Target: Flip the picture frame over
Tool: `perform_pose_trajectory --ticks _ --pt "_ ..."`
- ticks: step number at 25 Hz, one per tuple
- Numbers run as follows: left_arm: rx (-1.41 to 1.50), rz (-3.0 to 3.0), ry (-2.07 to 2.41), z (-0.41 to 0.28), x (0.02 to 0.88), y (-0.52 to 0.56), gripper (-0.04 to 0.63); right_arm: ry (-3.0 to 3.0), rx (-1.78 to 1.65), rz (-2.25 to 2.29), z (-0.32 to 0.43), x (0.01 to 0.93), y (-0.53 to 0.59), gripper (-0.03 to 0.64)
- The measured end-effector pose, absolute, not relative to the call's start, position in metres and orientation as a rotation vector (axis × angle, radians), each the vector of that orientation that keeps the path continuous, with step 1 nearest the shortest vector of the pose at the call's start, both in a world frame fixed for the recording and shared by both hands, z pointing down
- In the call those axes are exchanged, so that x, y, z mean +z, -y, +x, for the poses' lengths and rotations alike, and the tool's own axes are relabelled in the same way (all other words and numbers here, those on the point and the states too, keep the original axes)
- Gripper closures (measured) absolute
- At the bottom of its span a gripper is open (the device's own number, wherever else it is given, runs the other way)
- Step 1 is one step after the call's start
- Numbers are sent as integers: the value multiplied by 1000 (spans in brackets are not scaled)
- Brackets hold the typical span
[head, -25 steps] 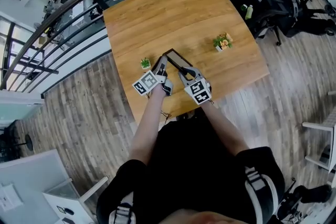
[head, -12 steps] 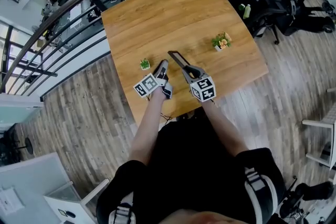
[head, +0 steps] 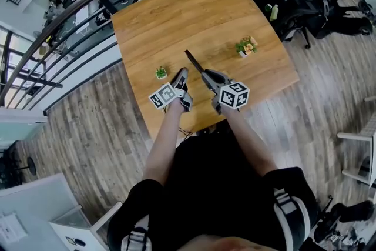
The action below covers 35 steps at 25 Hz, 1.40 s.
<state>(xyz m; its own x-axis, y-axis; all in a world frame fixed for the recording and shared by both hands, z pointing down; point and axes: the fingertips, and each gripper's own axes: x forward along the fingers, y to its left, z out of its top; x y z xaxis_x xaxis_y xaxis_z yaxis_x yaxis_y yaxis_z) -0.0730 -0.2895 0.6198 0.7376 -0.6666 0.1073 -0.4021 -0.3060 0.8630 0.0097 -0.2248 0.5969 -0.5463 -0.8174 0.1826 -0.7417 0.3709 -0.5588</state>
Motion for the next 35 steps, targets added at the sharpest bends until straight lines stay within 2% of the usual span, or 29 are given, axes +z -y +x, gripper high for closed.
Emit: perform_pose_trajectory --ticks 4,9,11,25,31,35 --pt "-339 1950 783 -69 618 290 490 -2411 -1001 -1298 9 589 224 537" --pt "-387 1929 717 -66 618 289 371 -2339 -1071 -1171 9 580 221 537" --pt "-396 1933 696 -63 617 289 352 -2309 -1094 -1137 10 581 221 537" --pt "-399 1923 687 -65 625 289 333 -2177 -1152 -927 10 566 215 539" --pt "-606 1795 482 -60 608 283 333 -2107 -1179 -827 9 555 213 538" --pt "-642 1787 424 -59 600 282 333 -2061 -1186 -795 11 554 211 538"
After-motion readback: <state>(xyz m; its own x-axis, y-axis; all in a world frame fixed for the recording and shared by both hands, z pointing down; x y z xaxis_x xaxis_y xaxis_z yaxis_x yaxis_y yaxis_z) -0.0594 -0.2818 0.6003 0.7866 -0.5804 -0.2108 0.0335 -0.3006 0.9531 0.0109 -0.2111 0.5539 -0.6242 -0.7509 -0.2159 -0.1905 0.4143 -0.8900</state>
